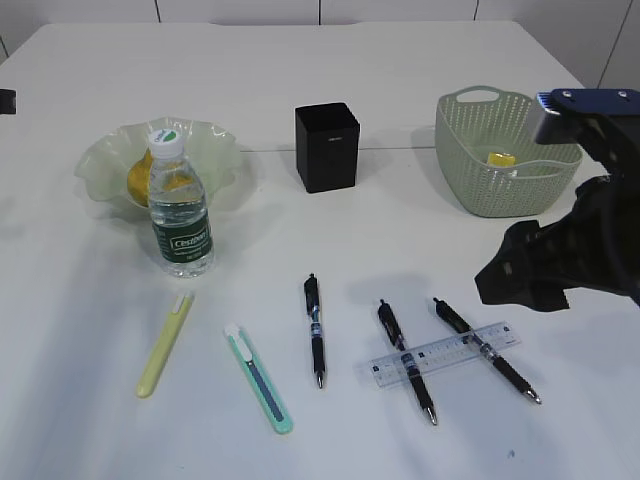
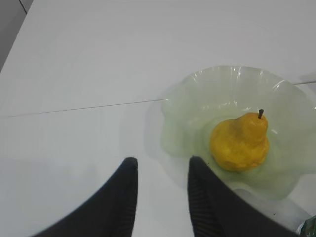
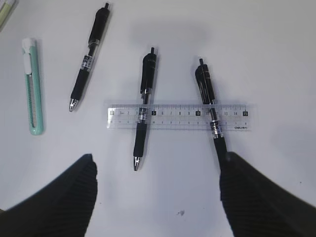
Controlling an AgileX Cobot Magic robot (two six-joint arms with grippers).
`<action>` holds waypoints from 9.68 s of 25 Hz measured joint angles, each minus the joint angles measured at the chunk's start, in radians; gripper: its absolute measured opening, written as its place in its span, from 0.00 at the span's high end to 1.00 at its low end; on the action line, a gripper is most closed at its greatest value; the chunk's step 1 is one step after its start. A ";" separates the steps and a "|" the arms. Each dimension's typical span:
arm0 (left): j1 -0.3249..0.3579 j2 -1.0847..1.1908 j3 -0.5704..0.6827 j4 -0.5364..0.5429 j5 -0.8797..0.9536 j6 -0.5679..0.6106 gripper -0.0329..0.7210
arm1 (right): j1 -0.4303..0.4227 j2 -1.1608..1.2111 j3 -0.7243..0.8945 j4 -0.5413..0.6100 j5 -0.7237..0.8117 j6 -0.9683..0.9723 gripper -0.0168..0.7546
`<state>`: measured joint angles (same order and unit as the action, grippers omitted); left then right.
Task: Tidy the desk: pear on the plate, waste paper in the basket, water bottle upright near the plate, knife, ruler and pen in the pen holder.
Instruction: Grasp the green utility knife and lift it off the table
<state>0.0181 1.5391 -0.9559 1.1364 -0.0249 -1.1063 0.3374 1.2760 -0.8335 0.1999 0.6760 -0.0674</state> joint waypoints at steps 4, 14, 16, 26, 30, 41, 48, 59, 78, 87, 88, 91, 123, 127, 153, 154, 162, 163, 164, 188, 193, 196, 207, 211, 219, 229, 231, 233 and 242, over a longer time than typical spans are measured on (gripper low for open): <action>0.000 0.000 0.000 0.029 0.000 0.000 0.63 | 0.000 0.000 0.000 -0.006 0.002 0.000 0.24; -0.009 0.000 0.000 0.282 -0.002 0.000 0.63 | 0.000 0.000 0.000 -0.034 0.002 0.000 0.24; -0.018 0.000 0.000 0.306 -0.007 0.000 0.63 | 0.000 0.000 0.000 -0.036 0.002 0.000 0.24; -0.022 0.000 0.000 0.282 -0.013 0.000 0.63 | 0.000 0.000 0.000 -0.036 0.000 0.000 0.24; -0.022 0.000 0.000 0.174 -0.013 0.000 0.63 | 0.000 0.000 0.000 -0.036 0.000 0.000 0.24; -0.022 0.000 0.000 -0.284 0.078 0.016 0.63 | 0.000 0.000 0.000 -0.036 -0.002 -0.020 0.24; -0.022 0.000 0.000 -0.472 0.131 0.326 0.63 | 0.000 0.000 0.000 -0.036 -0.002 -0.029 0.24; -0.011 0.000 0.000 -1.087 0.206 1.106 0.63 | 0.000 0.000 0.000 -0.036 -0.006 -0.037 0.24; -0.011 0.000 0.000 -1.160 0.287 1.165 0.27 | 0.000 0.000 0.000 -0.036 0.027 -0.090 0.24; -0.011 0.000 0.000 -1.177 0.318 1.165 0.27 | 0.000 0.000 0.000 -0.036 0.122 -0.097 0.24; -0.011 0.000 0.000 -1.181 0.320 1.165 0.27 | 0.000 0.000 0.000 -0.034 0.131 -0.097 0.24; -0.011 0.000 0.000 -1.194 0.321 1.165 0.27 | 0.000 0.000 0.000 -0.028 0.171 -0.089 0.24; -0.011 0.000 0.000 -1.199 0.356 1.165 0.27 | 0.000 0.292 -0.372 -0.059 0.539 0.042 0.24; -0.011 0.000 0.000 -1.199 0.360 1.165 0.27 | 0.004 0.310 -0.372 -0.041 0.534 0.042 0.24; -0.011 0.000 0.000 -1.206 0.387 1.165 0.31 | 0.242 0.597 -0.731 0.014 0.541 0.042 0.24; -0.011 0.000 0.000 -1.206 0.387 1.165 0.31 | 0.255 0.615 -0.749 0.011 0.543 0.042 0.24; -0.011 0.000 0.000 -1.208 0.387 1.165 0.32 | 0.269 0.662 -0.790 -0.002 0.542 0.042 0.24; -0.011 0.000 0.000 -1.208 0.387 1.165 0.32 | 0.269 0.662 -0.790 -0.002 0.535 0.042 0.24; -0.011 0.000 0.000 -1.208 0.387 1.165 0.32 | 0.269 0.662 -0.790 -0.002 0.525 0.042 0.24; -0.011 0.000 0.000 -1.209 0.396 1.165 0.34 | 0.309 0.843 -0.907 0.027 0.379 0.026 0.24; -0.011 0.000 0.000 -1.209 0.401 1.165 0.34 | 0.348 0.878 -0.947 -0.007 0.400 0.026 0.24; -0.011 0.000 0.000 -1.209 0.403 1.165 0.34 | 0.352 0.905 -0.984 -0.017 0.418 0.031 0.24; -0.011 0.000 0.000 -1.209 0.403 1.165 0.34 | 0.359 0.988 -1.089 -0.029 0.453 0.067 0.24; -0.011 0.000 0.000 -1.209 0.405 1.165 0.34 | 0.359 1.018 -1.105 -0.029 0.468 0.067 0.24; -0.011 0.000 0.000 -1.209 0.407 1.165 0.34 | 0.359 1.036 -1.107 -0.029 0.468 0.092 0.24; -0.011 0.000 0.000 -1.209 0.410 1.165 0.34 | 0.359 1.049 -1.107 -0.021 0.472 0.104 0.24; -0.011 0.000 0.000 -1.209 0.410 1.165 0.34 | 0.359 1.050 -1.107 -0.021 0.472 0.104 0.24; -0.011 0.000 0.000 -1.209 0.410 1.165 0.34 | 0.359 1.050 -1.107 -0.021 0.470 0.104 0.24; -0.011 0.000 0.000 -1.210 0.410 1.165 0.34 | 0.361 1.083 -1.107 -0.019 0.473 0.109 0.24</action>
<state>0.0072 1.5391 -0.9559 -0.0739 0.3846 0.0586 0.6987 2.3591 -1.9401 0.1813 1.1486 0.0417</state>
